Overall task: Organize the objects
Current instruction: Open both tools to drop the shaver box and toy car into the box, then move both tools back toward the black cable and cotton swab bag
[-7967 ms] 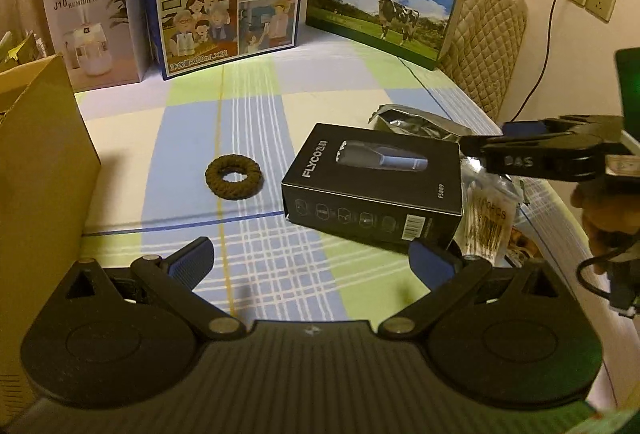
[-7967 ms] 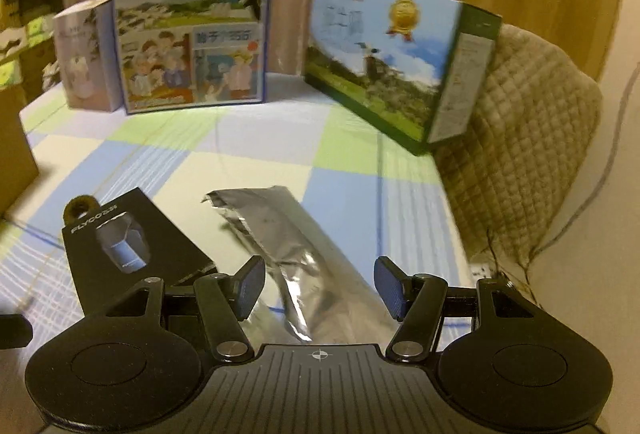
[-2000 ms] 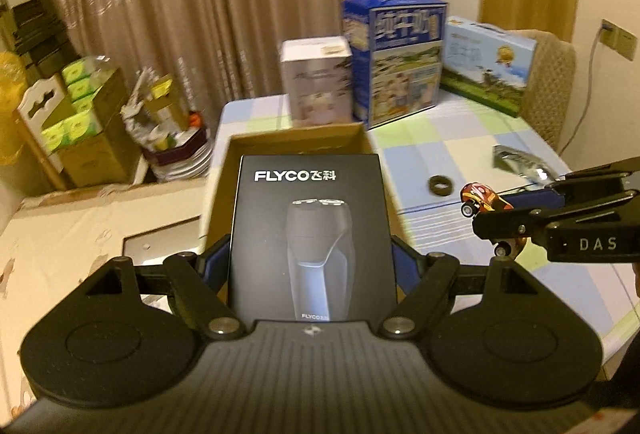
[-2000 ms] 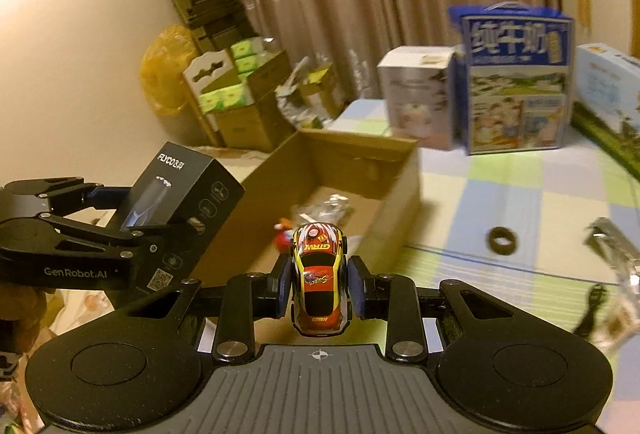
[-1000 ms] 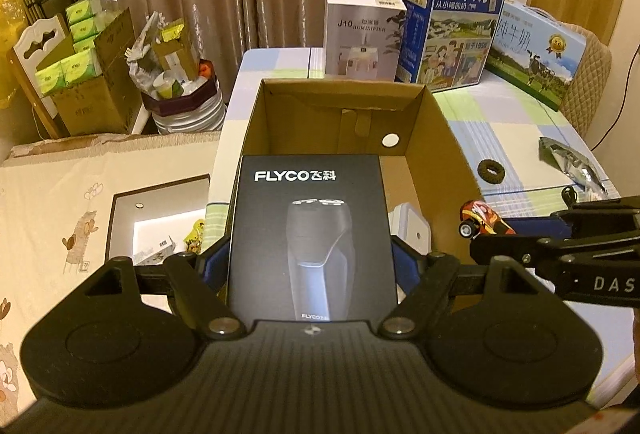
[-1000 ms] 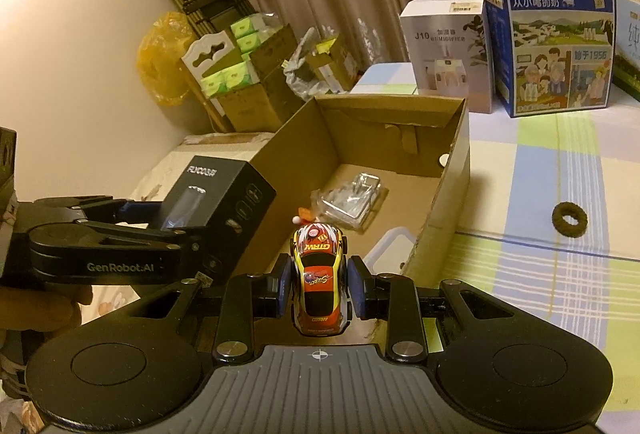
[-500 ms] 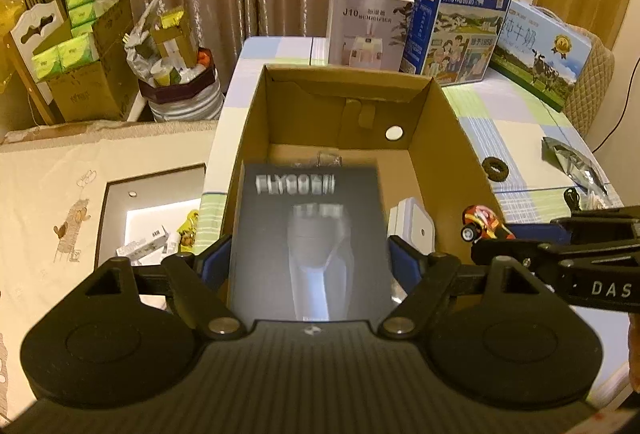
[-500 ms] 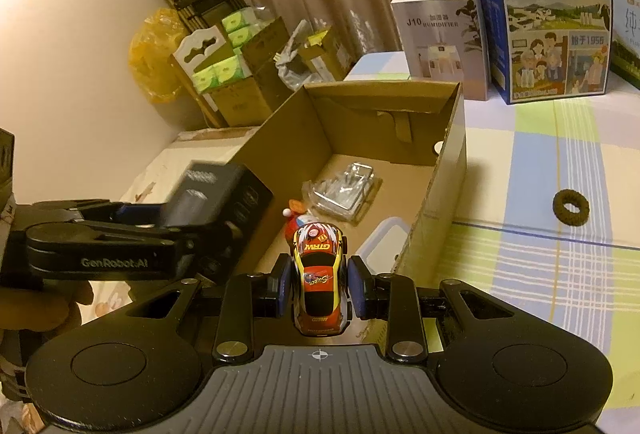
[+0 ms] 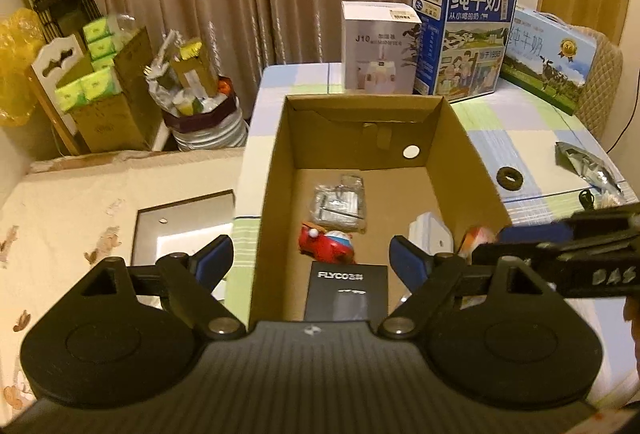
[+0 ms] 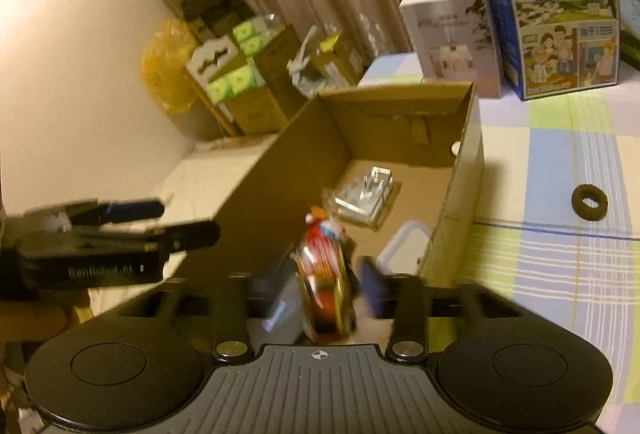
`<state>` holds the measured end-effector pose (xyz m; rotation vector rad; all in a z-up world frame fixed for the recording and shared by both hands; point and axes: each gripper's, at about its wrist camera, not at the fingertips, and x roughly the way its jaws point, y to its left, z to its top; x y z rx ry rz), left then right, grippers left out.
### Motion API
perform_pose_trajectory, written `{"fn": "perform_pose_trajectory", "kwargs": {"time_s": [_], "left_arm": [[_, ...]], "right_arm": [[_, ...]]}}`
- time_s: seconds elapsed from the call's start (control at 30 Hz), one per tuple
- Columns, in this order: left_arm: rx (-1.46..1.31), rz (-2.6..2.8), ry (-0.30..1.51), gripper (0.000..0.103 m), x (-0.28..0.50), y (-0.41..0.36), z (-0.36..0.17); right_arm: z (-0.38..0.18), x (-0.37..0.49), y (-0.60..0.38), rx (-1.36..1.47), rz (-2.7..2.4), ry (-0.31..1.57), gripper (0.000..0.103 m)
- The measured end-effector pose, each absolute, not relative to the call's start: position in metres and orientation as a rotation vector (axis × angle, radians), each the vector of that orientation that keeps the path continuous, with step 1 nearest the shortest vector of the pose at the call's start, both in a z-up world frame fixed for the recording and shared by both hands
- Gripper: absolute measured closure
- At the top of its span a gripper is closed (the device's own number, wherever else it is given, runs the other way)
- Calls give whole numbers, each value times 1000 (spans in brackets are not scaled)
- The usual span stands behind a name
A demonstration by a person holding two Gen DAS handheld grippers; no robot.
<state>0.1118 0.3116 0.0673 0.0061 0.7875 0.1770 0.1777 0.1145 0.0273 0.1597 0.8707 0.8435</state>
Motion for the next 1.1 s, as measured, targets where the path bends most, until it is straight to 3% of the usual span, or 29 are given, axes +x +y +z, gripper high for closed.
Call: {"fn": "perform_pose_trajectory", "kwargs": {"time_s": [0.03,0.47,1.1], "left_arm": [[5,178,784,21,110,312,69],[40,157,710,16,79,274,97],[23,-88,640,1,99,114,110]], "right_arm": [[30,177,112,180,839,856,40],[68,159,46,240,746,784,40],[75,132,-162,306,390,722,40]]}}
